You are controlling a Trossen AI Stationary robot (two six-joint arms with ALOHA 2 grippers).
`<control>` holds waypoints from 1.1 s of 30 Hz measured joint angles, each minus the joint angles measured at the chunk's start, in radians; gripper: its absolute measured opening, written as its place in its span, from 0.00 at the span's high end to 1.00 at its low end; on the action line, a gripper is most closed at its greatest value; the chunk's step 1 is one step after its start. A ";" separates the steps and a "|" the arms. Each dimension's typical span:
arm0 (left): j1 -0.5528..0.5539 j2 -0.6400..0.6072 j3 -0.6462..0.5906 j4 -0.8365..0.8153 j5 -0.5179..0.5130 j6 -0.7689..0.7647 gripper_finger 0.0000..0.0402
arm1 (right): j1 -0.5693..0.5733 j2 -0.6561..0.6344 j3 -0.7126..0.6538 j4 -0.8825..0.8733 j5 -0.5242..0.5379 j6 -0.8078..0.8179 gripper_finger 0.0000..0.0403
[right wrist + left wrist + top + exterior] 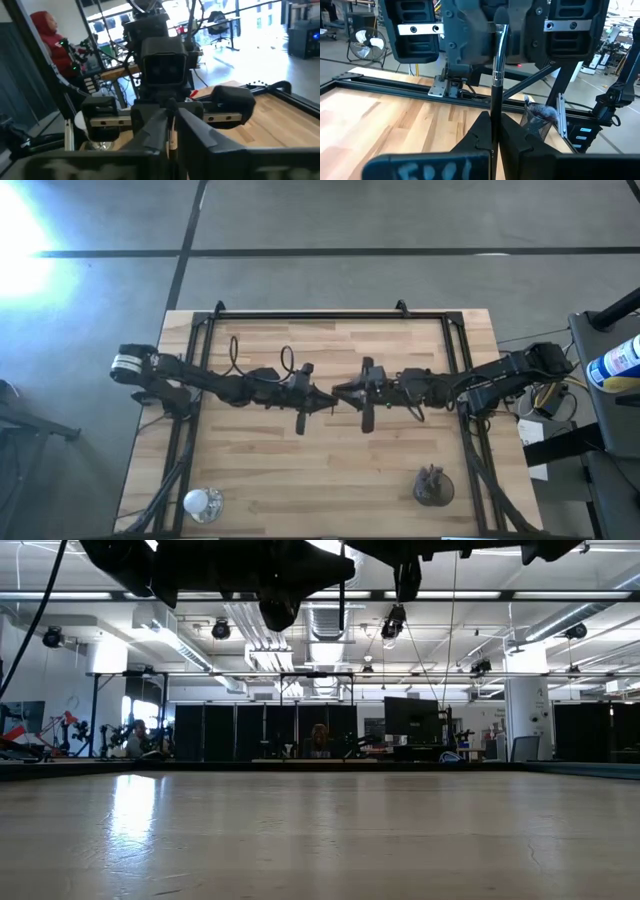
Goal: Sort items
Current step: Put the lip brush into the wire basket
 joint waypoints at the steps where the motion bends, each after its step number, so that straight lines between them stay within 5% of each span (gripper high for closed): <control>1: 0.000 0.000 0.000 0.000 0.000 -0.001 0.98 | 0.000 0.000 0.000 0.000 -0.013 -0.003 0.91; 15: -0.001 0.000 0.002 0.005 0.014 -0.053 0.97 | 0.010 -0.024 -0.001 -0.011 -0.036 -0.015 0.97; 21: -0.001 0.000 0.001 0.000 0.013 -0.082 0.80 | 0.021 -0.067 -0.001 -0.044 -0.035 -0.023 0.98; 27: 0.000 -0.021 -0.005 -0.009 0.012 -0.072 0.68 | 0.057 -0.174 -0.001 -0.193 -0.020 -0.018 0.98; 33: 0.001 -0.107 -0.068 -0.008 0.003 -0.051 0.66 | 0.181 -0.335 0.015 -0.536 0.103 0.081 0.98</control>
